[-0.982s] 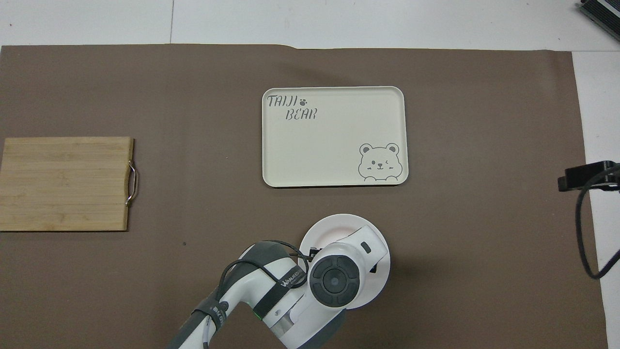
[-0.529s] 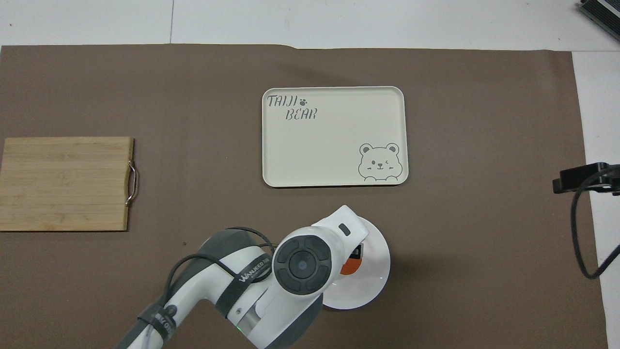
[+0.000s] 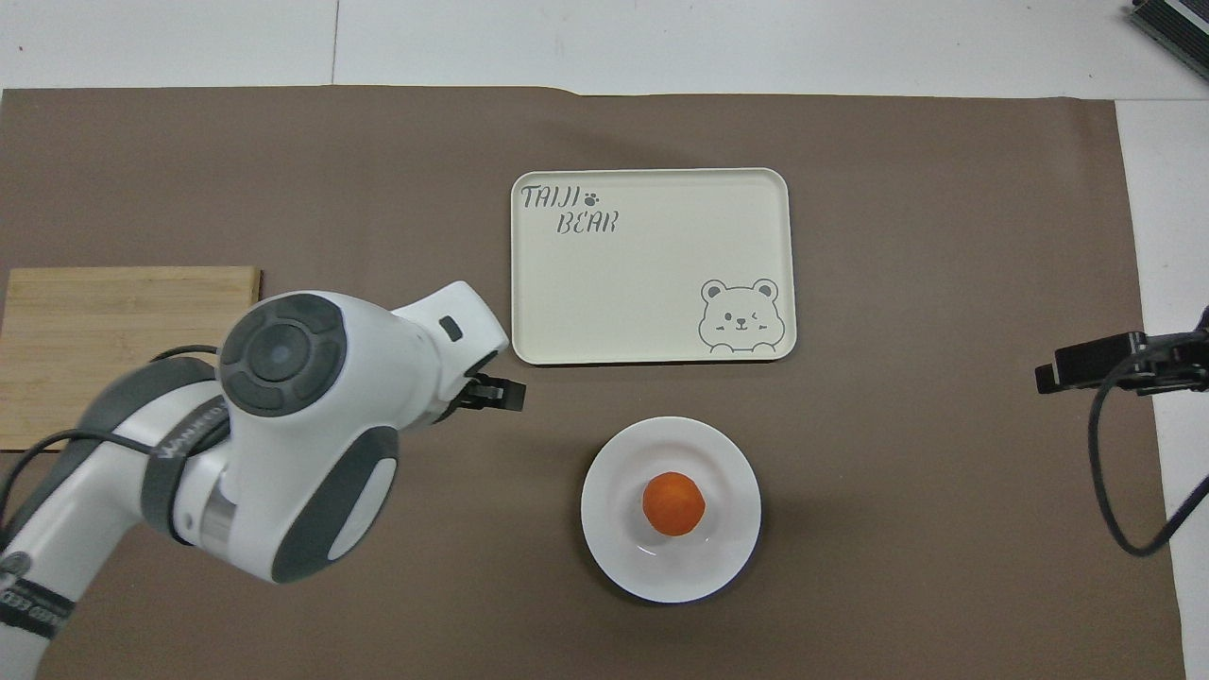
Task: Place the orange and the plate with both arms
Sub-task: 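Retract the left gripper to the board while the right gripper advances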
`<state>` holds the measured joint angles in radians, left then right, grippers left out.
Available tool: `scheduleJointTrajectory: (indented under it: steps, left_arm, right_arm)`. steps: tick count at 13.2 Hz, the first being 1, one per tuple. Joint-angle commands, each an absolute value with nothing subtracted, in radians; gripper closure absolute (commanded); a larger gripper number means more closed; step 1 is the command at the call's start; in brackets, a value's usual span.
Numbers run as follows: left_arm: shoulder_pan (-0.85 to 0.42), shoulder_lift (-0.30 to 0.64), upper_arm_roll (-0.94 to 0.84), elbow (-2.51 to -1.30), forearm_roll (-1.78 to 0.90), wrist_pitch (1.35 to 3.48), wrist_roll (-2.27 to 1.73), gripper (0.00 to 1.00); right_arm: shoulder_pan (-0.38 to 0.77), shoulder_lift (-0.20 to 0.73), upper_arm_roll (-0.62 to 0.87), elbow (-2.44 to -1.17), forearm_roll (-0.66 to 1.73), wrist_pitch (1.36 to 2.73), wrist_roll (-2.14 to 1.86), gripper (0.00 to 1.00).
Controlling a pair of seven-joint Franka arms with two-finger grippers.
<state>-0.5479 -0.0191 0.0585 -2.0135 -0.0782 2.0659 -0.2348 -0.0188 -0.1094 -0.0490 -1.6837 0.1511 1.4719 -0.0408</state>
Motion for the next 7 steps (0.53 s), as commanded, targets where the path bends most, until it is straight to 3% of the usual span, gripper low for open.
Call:
scheduleJointTrajectory:
  steps: [1,7]
  left_arm:
    - [-0.389,-0.1,0.044,-2.02,-0.057,2.016,-0.05,0.0]
    - [-0.147,-0.087,0.044,-1.725,-0.055,1.755,0.213,0.0]
  right_arm:
    - [-0.035,-0.16,-0.049,-1.785,0.239,1.515,-0.08,0.0]
    - [-0.035,-0.193,-0.051,-1.925,0.396,1.564,-0.181,0.0]
